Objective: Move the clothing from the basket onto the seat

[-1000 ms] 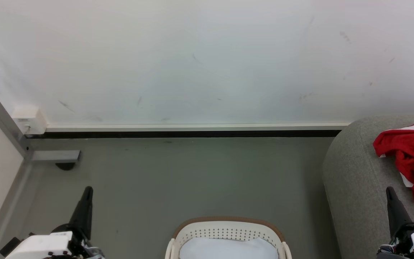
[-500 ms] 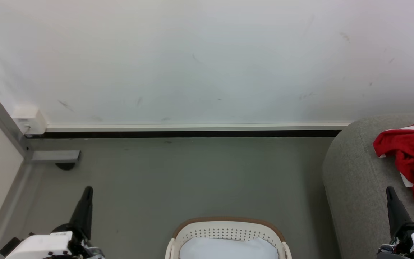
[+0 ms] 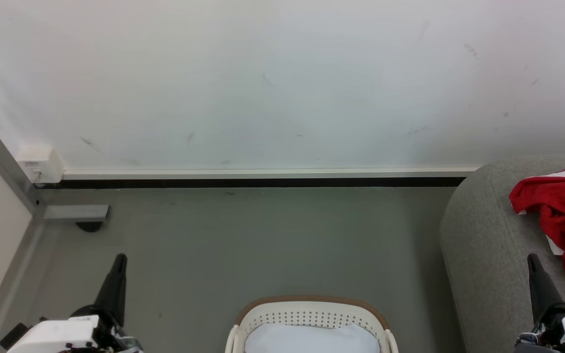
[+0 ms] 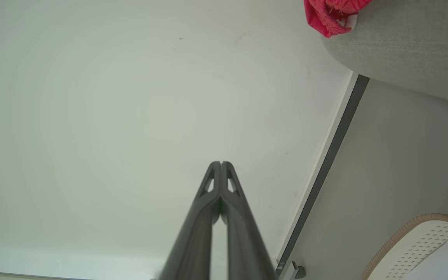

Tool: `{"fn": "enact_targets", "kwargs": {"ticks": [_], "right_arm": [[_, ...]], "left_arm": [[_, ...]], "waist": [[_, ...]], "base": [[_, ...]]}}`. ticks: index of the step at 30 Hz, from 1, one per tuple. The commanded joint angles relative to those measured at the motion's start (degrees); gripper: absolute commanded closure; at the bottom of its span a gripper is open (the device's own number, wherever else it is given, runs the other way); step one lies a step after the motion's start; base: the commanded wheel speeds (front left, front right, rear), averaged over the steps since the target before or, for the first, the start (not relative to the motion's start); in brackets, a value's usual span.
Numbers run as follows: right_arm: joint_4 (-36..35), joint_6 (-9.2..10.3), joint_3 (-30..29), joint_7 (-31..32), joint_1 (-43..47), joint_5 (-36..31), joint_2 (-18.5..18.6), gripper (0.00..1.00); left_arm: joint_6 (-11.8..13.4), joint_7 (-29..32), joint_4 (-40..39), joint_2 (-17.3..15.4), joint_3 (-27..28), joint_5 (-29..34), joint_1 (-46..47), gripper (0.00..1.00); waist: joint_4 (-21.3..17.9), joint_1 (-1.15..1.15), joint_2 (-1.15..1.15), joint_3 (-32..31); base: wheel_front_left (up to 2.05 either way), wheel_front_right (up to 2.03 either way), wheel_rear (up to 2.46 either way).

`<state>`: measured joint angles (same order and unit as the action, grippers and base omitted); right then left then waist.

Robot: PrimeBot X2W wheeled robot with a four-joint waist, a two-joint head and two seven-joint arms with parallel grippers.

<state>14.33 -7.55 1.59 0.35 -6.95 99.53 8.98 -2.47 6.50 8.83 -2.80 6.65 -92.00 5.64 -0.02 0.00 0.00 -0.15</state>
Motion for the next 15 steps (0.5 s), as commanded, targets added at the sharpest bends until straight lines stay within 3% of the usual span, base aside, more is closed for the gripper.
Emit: {"fn": "enact_targets", "kwargs": {"ticks": [1, 15], "right_arm": [[-0.30, 0.12, 0.08, -0.43, -0.31, 0.28, 0.45, 1.00], [-0.50, 0.12, 1.32, -1.33, -0.24, 1.50, 1.42, 1.00]], "left_arm": [[-0.04, 0.17, -0.11, -0.13, 0.10, -0.70, 0.47, 1.00], [-0.04, 0.17, -0.14, -0.13, 0.11, -0.70, 0.46, 1.00]], "waist": [[0.00, 0.00, 0.00, 0.00], [0.00, 0.00, 0.00, 0.01]], "base": [[0.00, 0.00, 0.00], [0.00, 0.00, 0.00]]}}
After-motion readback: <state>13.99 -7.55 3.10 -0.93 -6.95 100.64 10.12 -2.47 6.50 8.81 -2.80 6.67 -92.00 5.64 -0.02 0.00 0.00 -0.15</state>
